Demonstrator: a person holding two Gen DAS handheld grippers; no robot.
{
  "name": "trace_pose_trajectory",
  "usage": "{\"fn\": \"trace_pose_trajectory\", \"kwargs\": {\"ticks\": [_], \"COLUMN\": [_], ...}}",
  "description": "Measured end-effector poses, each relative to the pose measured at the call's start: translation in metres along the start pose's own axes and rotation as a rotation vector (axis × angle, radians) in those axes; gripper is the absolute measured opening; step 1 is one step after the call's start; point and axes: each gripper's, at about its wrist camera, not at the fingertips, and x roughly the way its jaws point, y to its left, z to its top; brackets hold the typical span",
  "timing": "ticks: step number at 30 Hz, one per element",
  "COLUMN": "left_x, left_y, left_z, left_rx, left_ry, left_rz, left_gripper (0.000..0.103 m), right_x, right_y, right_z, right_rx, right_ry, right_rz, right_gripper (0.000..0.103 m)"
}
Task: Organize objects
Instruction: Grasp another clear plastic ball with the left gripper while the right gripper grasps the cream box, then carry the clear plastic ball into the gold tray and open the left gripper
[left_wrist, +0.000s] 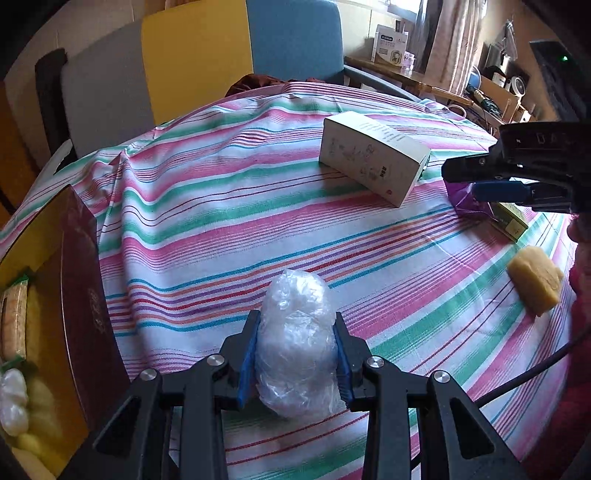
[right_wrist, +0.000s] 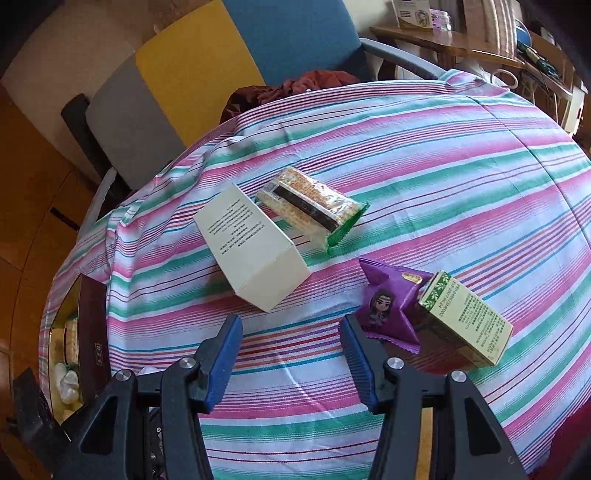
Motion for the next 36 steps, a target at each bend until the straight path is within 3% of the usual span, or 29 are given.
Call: {"fn": "trace_pose_trajectory", "kwargs": {"ticks": [2, 6, 13, 15, 16, 17, 18, 31, 36], "left_x": [0.004, 0.002, 0.001, 0.000, 0.000, 0.001, 0.001, 0.002, -0.003], "left_y": [0.004, 0.006, 0.006, 0.006, 0.006, 0.006, 0.007, 0.007, 0.002], "left_z": [0.002, -0.001, -0.006, -0.009, -0.009, -0.010, -0.009, -0.011, -0.007], "left_rx": [-0.002, 0.002, 0.012, 0.018, 0.022, 0.020, 0.017, 0.017, 0.036], "left_ry": [-0.009, -0.042, -0.089, -0.100, -0.104, -0.104, -0.102, -0.109, -0.060], "left_rz": [-0.006, -0.012, -0.006, -0.002, 0.000, -0.003, -0.008, -0.012, 0.016], "left_gripper": [0.036, 0.036, 0.036, 0.036, 0.036, 0.036, 0.036, 0.037, 0.036], "right_x": [0.000, 0.009, 0.062, 0.076, 0.082, 0.085, 0.084, 0.031, 0.029], "right_y": [0.012, 0.039, 0.065, 0.065, 0.065, 0.065, 0.066, 0.044, 0.043], "right_z": [0.007, 0.031, 0.062, 0.065, 0.063, 0.060, 0.056, -0.033, -0.039], "right_rx": [-0.062, -0.212, -0.370, -0.369, -0.366, -0.369, -0.374, -0.324, -0.304], "right_ry": [-0.008, -0.004, 0.098, 0.126, 0.146, 0.155, 0.150, 0.164, 0.126], "right_rz": [-0.018, -0.072, -0.194, -0.210, -0.200, -0.188, -0.188, -0.132, -0.133], "right_gripper": [0.056, 0.077, 0.081, 0.076, 0.069, 0.054, 0.050, 0.050, 0.050]}}
